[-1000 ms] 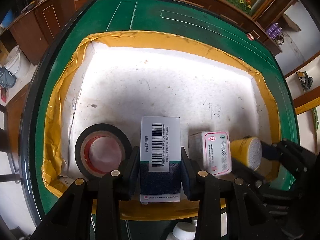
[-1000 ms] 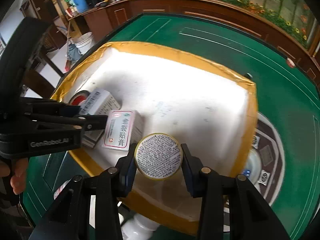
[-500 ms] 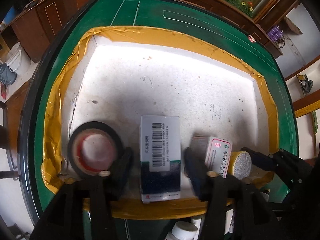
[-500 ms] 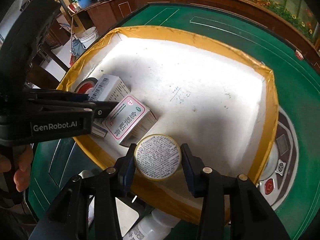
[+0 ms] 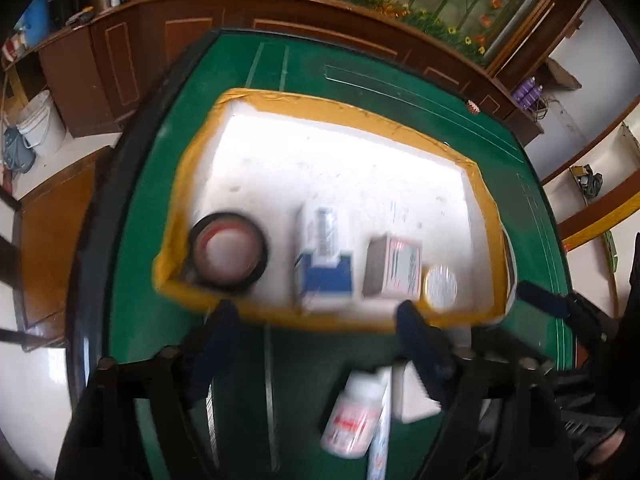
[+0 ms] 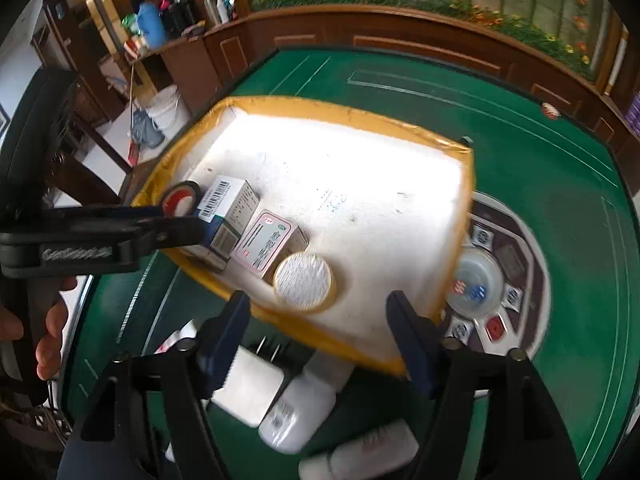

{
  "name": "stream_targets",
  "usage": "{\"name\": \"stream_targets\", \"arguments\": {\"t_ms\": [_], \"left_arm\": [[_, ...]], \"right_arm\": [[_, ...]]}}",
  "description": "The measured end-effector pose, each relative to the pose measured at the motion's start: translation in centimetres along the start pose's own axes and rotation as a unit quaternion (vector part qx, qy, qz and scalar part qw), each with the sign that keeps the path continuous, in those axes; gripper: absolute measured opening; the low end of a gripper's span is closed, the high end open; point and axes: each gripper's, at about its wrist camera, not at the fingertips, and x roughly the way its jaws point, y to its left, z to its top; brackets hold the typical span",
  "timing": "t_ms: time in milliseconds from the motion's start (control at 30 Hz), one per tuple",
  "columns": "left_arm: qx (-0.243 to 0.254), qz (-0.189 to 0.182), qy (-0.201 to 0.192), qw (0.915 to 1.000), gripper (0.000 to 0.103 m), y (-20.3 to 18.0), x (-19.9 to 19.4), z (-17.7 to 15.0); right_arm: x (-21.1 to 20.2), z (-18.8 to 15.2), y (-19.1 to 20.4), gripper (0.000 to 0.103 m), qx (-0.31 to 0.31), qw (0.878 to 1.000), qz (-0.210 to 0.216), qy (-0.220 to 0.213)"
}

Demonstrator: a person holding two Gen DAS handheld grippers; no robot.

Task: Organize rigid objects
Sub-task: 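Release the barcode box from the left tool while the right tool releases the jar, then grasp the white pill bottle with red label using the left tool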

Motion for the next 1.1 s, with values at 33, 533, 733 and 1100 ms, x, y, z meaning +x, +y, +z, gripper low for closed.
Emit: {"name": "stream_targets", "arguments": {"t_ms": [33,533,733,1100], "left_arm": [[-0.003,-0.001,-0.001,1.0000,0.093,0.6,-0.5,-0.9],[-0.014,-0.019,0.041,0.9989,0.093,2.7,-1.4,-9.2],[0.033,-0.035,0.041,0.9980,0.093,0.0,-0.6,-8.3],[0.097,-0.009,0.054,0.9937,0.093,-3.1,2.7,-6.1]], "right_arm": [[-0.5,-0.4,-0.1,0.080,0.008,1.000,0.003,-0.005],[-2.9,-9.2,-0.6,0.103,0.112,0.993,-0.019,0.029],[-3.8,-11.0,-1.1,0.103,0.148,0.988,-0.032,0.031],[-5.1,-12.7,-1.7,0.103,0.185,0.981,-0.043,0.024]]}}
